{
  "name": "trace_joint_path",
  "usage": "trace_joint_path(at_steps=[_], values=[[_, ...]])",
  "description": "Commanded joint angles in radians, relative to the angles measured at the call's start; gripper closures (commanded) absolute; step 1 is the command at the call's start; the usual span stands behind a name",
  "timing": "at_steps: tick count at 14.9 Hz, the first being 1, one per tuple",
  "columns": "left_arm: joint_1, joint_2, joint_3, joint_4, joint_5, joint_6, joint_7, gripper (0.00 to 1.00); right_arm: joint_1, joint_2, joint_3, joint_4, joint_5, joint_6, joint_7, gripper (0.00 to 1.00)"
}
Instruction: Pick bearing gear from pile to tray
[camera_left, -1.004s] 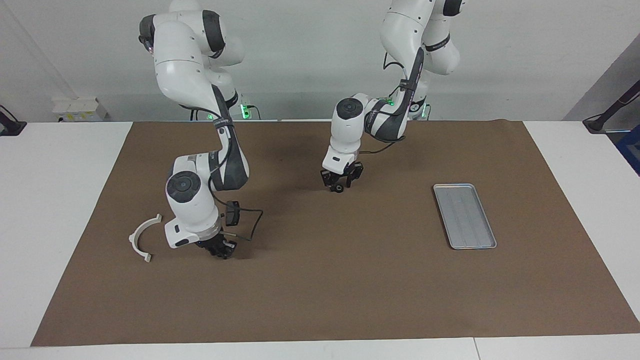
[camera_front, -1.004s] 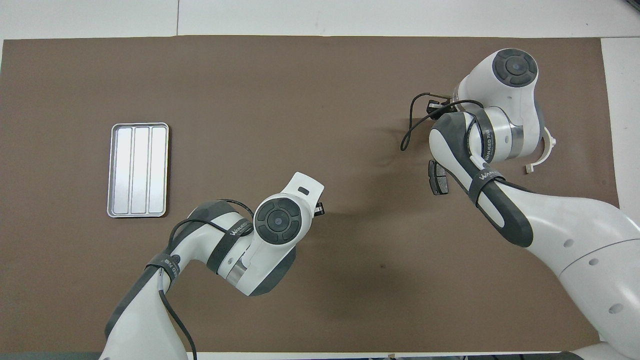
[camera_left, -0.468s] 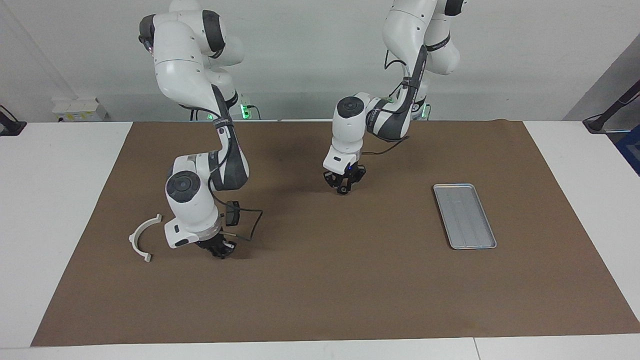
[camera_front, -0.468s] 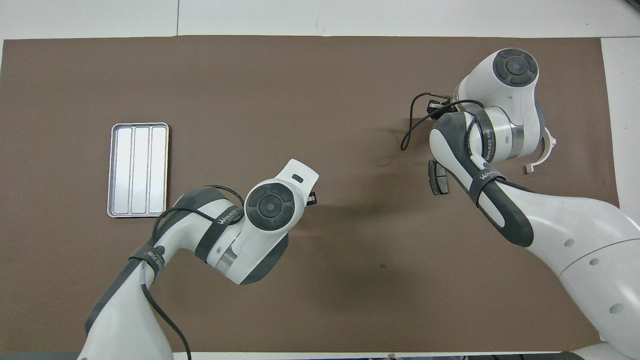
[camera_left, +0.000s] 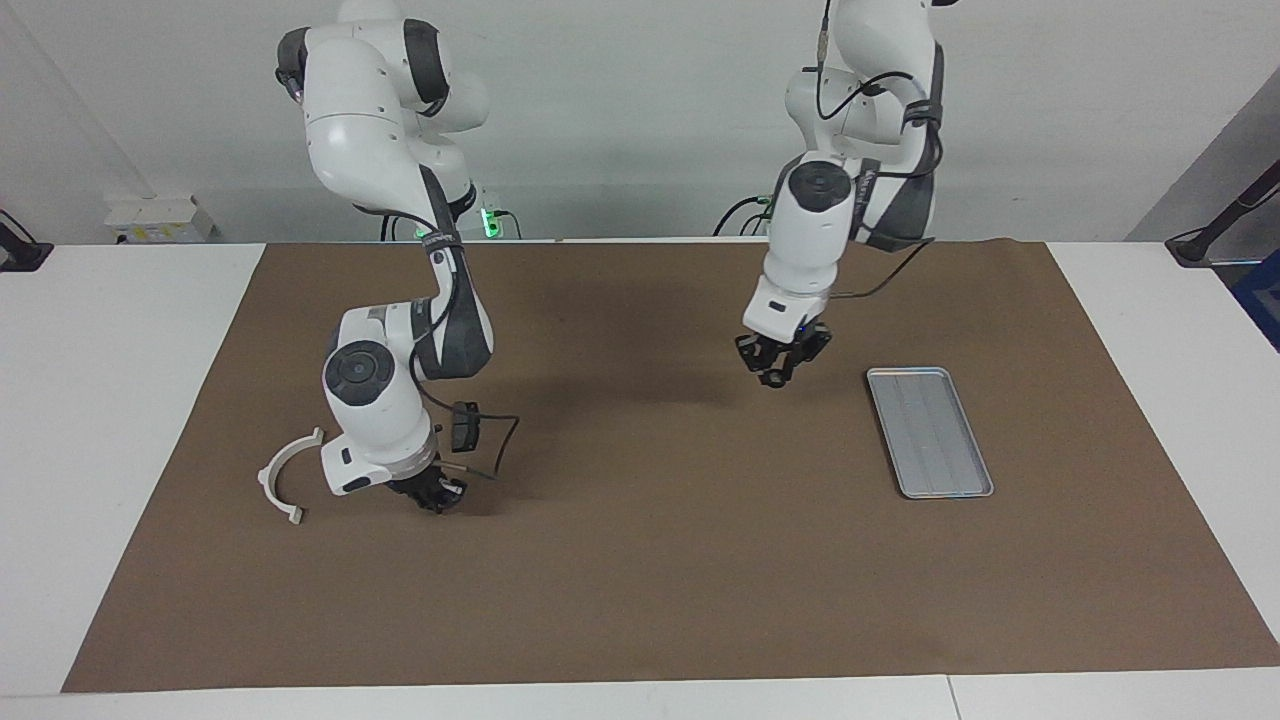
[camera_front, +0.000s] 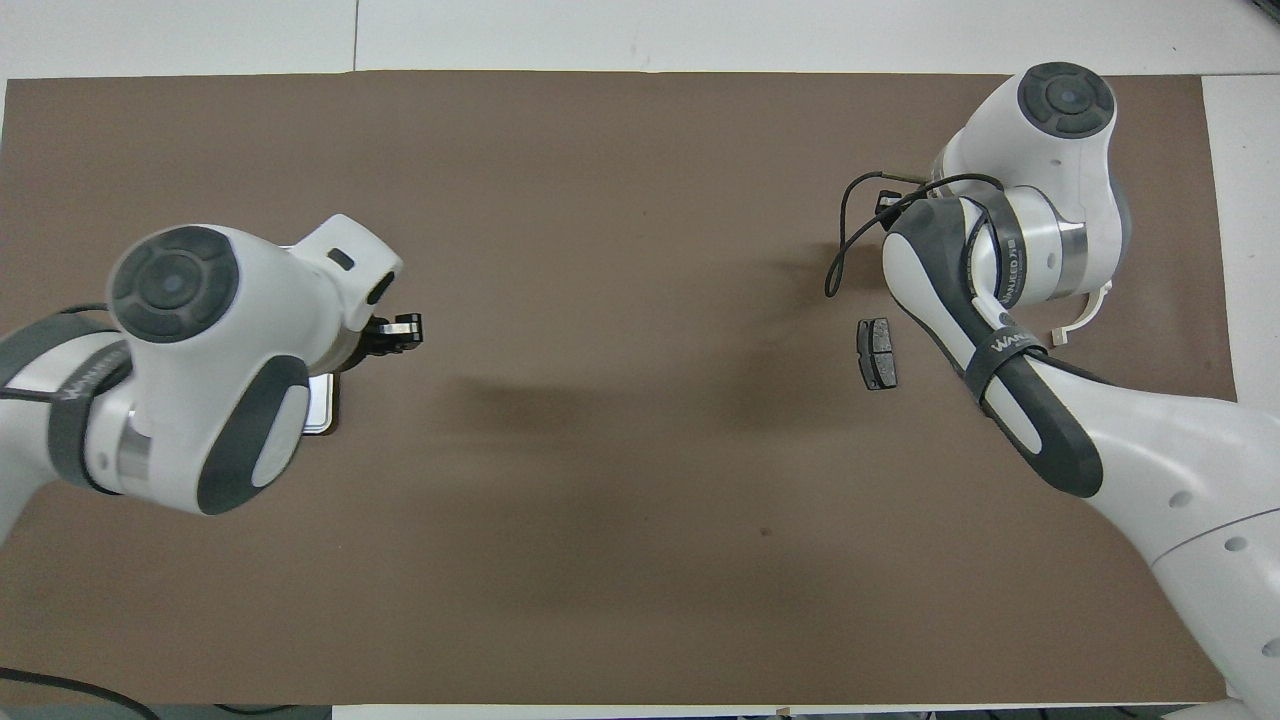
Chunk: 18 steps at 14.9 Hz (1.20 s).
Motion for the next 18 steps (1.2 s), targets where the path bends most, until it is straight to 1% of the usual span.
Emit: trace_joint_path(at_steps=[1,3,5,7,11,14,16,18], values=[[0.128,-0.026,-0.015,-0.032,-0.014,-0.023,0.179,0.87,-0.009,-0.075,0.013,0.039,-0.013,-0.13,-0.032,1.0],[0.245,-0.032,-0.015,-0.046,-0.028,-0.034,0.358,0.87,0.002,-0.111,0.019,0.076,-0.015,-0.209,-0.036,1.0],[0.346,-0.043,-0.013,-0.07,-0.082,-0.02,0.532,0.87,0.007,-0.152,0.025,0.079,-0.013,-0.254,-0.036,1.0],[0.396,-0.051,-0.013,-0.109,-0.085,0.021,0.581,0.87,0.031,-0.186,0.029,0.079,-0.009,-0.289,-0.035,1.0],[0.391,-0.042,-0.013,-0.202,-0.085,0.168,0.569,0.87,0.074,-0.241,0.031,0.079,0.004,-0.332,-0.006,1.0],[0.373,-0.005,-0.013,-0.215,-0.085,0.231,0.525,0.87,0.123,-0.267,0.033,0.079,0.004,-0.342,0.051,1.0],[0.353,0.01,-0.013,-0.216,-0.085,0.245,0.491,0.87,0.164,-0.281,0.033,0.079,0.005,-0.351,0.14,1.0],[0.325,0.032,-0.013,-0.224,-0.085,0.294,0.454,0.87,0.218,-0.284,0.034,0.079,0.007,-0.348,0.242,1.0]])
